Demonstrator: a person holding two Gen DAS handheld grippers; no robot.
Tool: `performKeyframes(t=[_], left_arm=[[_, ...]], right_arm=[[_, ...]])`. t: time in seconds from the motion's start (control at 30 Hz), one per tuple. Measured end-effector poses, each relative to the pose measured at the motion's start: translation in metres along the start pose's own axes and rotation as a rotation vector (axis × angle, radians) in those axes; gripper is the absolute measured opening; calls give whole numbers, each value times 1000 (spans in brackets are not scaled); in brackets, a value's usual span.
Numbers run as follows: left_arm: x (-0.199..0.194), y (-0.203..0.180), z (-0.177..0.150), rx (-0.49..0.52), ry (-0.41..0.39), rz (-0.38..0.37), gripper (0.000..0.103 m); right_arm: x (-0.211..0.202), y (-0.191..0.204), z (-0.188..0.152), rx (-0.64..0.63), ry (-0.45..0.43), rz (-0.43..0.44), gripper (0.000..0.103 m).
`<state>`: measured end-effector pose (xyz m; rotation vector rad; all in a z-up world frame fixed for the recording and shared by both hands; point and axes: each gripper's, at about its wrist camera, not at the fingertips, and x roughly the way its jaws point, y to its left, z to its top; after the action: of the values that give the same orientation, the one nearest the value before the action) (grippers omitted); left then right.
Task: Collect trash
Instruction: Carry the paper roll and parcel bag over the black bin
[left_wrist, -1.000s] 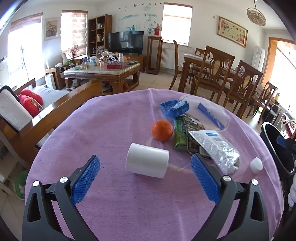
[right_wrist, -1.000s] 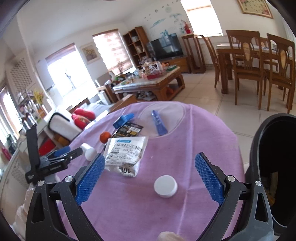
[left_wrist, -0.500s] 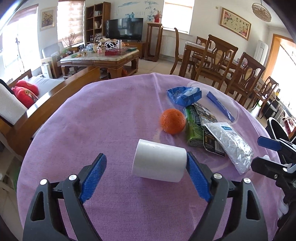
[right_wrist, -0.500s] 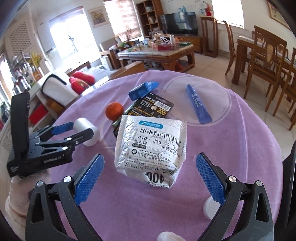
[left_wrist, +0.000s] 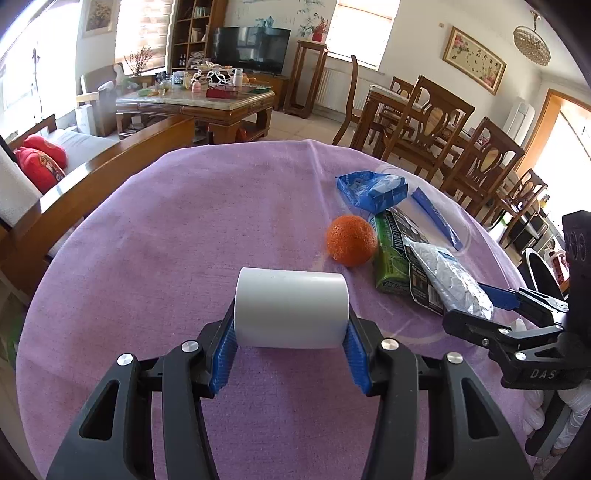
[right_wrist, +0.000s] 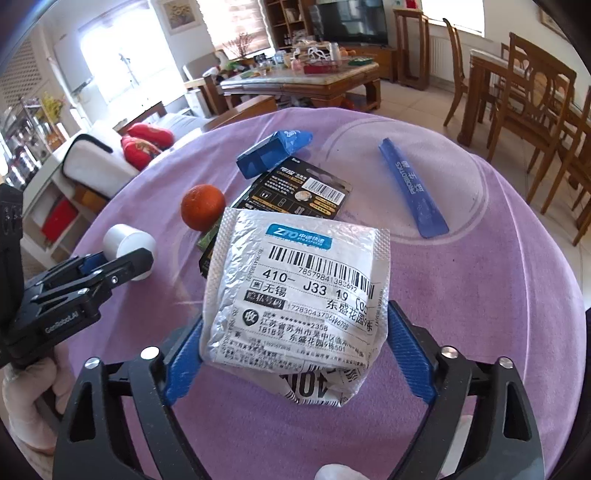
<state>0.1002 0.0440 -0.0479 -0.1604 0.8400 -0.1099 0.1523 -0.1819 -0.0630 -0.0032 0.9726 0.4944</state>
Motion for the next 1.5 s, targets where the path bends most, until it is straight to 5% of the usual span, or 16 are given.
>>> performKeyframes(t=[0.13,0.63,1.03,1.5], left_arm=[[-2,1,0,-8,-11,0,50],[-31,-40,-10,57,-141,-54,50],[-54,-162,-11,246,-205,-190,50],[-33,-295,-22,427,-197,-352,50]], right_arm=[[-8,3,-1,-14,-20,21,71],[-105,-19,-30,34,-224,134,70],[-192,-118,-82,141,-345,65,70],[-272,-270,-169,336,-472,-59,71]])
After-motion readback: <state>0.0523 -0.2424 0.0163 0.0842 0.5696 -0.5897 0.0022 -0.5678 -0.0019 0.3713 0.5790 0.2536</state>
